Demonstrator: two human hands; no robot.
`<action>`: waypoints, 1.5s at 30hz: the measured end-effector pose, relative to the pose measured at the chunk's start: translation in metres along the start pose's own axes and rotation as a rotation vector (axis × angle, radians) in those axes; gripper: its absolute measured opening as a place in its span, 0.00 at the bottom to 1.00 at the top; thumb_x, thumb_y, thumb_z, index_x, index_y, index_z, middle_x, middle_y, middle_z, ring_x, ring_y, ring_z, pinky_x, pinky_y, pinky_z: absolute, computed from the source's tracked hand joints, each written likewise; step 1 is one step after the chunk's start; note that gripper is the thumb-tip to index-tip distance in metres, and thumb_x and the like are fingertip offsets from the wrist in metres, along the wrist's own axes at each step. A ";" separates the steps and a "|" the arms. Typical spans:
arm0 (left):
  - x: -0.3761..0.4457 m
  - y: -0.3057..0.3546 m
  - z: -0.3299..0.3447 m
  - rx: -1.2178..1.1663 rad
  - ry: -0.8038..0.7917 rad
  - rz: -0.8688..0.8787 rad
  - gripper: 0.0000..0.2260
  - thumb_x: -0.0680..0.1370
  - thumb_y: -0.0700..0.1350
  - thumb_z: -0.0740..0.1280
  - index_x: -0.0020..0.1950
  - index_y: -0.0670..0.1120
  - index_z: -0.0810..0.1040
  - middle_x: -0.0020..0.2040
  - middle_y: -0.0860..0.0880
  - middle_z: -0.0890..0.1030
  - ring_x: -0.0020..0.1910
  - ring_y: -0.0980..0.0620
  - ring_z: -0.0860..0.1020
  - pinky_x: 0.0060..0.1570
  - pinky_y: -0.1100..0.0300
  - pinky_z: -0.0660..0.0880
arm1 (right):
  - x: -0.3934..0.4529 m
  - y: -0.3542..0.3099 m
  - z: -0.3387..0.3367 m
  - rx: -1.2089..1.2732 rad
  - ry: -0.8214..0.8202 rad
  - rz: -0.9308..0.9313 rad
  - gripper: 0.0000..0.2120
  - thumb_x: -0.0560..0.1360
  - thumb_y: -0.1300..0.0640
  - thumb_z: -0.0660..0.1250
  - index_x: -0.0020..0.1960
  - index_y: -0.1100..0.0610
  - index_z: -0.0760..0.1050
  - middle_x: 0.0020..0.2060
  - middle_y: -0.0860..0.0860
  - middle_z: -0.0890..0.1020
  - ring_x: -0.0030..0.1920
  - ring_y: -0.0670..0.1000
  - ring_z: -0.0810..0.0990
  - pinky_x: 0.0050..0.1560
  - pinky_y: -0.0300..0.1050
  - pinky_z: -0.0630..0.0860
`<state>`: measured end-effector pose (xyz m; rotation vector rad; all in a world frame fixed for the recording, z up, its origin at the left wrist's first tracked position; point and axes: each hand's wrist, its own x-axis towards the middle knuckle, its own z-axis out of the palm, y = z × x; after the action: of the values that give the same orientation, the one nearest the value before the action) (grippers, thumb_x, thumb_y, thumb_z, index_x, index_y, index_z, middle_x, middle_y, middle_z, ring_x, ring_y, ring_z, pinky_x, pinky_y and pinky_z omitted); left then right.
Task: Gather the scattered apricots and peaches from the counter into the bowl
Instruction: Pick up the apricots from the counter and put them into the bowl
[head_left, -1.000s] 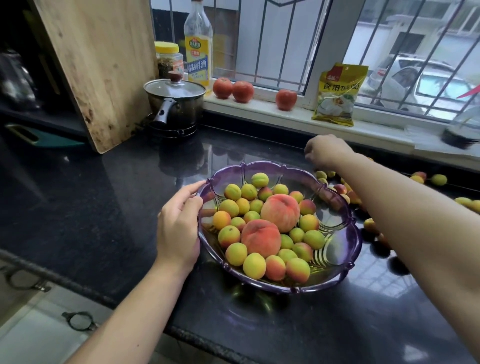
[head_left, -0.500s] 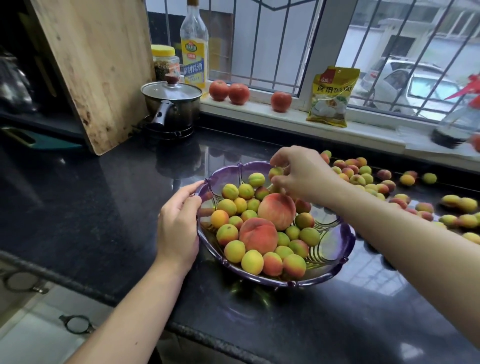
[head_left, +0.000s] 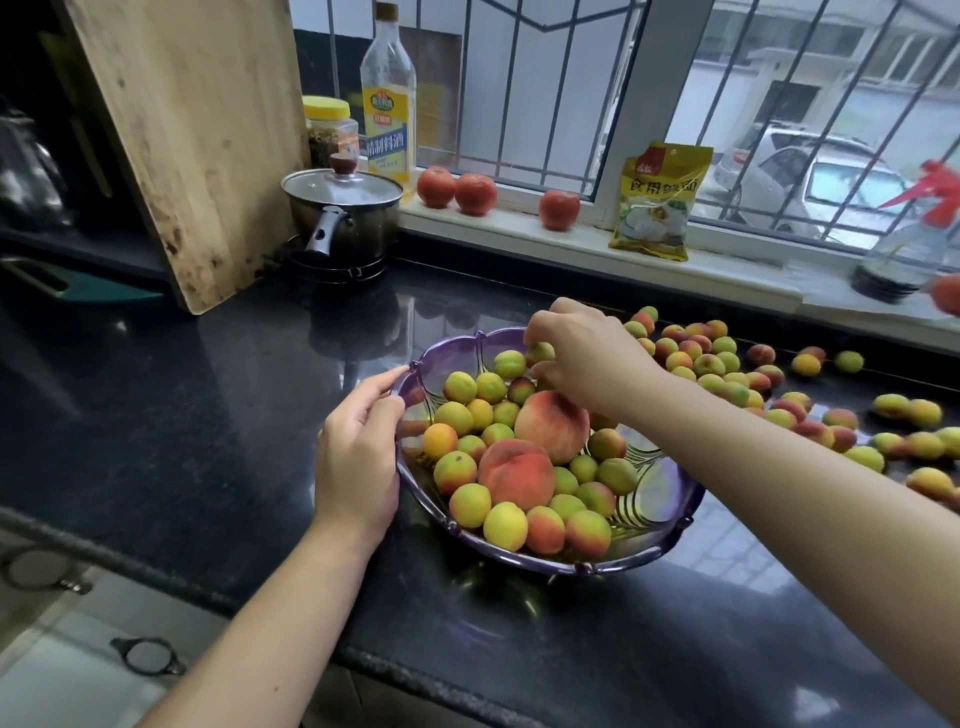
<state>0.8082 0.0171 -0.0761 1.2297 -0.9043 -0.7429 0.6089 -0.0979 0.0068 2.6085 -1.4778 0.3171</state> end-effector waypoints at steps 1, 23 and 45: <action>-0.001 0.001 0.000 -0.013 -0.002 -0.005 0.18 0.76 0.49 0.62 0.62 0.50 0.85 0.53 0.52 0.88 0.55 0.51 0.86 0.57 0.46 0.82 | -0.002 0.001 -0.002 0.015 0.003 -0.008 0.14 0.78 0.52 0.70 0.63 0.49 0.76 0.58 0.49 0.75 0.53 0.55 0.78 0.44 0.46 0.72; 0.000 0.004 0.003 -0.046 0.012 0.024 0.16 0.75 0.46 0.61 0.55 0.51 0.86 0.50 0.52 0.88 0.52 0.52 0.86 0.50 0.56 0.81 | -0.002 0.112 0.024 0.140 -0.182 0.355 0.12 0.78 0.52 0.71 0.59 0.55 0.79 0.47 0.54 0.83 0.46 0.52 0.80 0.33 0.37 0.70; -0.004 0.007 0.003 0.002 0.005 0.002 0.16 0.76 0.48 0.60 0.57 0.53 0.85 0.50 0.55 0.88 0.52 0.54 0.86 0.53 0.52 0.82 | -0.082 0.053 -0.077 0.753 -0.032 0.230 0.13 0.78 0.57 0.71 0.60 0.43 0.81 0.49 0.45 0.85 0.47 0.46 0.84 0.52 0.45 0.78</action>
<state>0.8040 0.0208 -0.0693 1.2320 -0.9026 -0.7366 0.5134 -0.0405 0.0615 2.9583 -1.9705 1.0416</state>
